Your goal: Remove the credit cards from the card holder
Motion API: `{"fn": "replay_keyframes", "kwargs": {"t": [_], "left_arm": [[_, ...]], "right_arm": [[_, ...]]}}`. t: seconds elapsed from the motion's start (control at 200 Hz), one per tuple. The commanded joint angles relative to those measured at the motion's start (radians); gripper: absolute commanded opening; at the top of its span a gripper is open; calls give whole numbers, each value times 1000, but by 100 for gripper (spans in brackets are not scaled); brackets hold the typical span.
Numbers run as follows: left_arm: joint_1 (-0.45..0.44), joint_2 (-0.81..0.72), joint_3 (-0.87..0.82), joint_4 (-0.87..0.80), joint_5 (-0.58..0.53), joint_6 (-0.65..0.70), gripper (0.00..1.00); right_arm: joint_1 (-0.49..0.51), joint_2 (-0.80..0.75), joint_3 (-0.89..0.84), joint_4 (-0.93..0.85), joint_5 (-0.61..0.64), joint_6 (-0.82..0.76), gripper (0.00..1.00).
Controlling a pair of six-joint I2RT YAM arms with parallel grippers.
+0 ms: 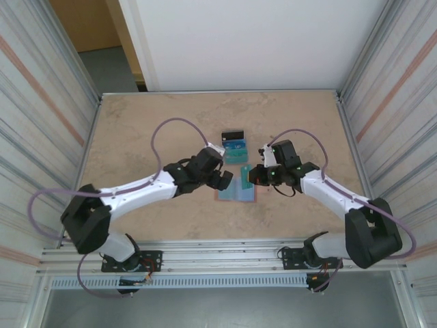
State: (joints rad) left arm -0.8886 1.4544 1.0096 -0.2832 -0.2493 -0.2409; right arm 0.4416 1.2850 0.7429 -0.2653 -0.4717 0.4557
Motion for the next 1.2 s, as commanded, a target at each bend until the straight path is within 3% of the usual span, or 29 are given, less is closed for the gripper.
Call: {"fn": "replay_keyframes", "kwargs": {"t": [0.0, 0.16, 0.411, 0.661, 0.842, 0.897, 1.082, 1.193], "left_arm": [[18, -95, -22, 44, 138, 195, 99], [42, -168, -37, 83, 324, 342, 98], [130, -173, -37, 84, 665, 451, 84], [148, -158, -35, 48, 838, 549, 68], [149, -127, -11, 8, 904, 582, 39], [148, -120, -7, -5, 924, 593, 37], [149, -107, -2, -20, 981, 616, 0], [148, -108, -2, -12, 986, 606, 0]], "right_arm": [[44, -63, 48, -84, -7, -159, 3], [114, -120, 77, -115, -16, -265, 2], [153, -186, 108, -137, -120, -380, 0], [176, -210, 144, -194, -191, -470, 0], [181, -203, 167, -219, -214, -513, 0], [181, -202, 170, -221, -218, -520, 0], [180, -202, 181, -218, -227, -531, 1], [180, -202, 181, -213, -215, -529, 3]]}}
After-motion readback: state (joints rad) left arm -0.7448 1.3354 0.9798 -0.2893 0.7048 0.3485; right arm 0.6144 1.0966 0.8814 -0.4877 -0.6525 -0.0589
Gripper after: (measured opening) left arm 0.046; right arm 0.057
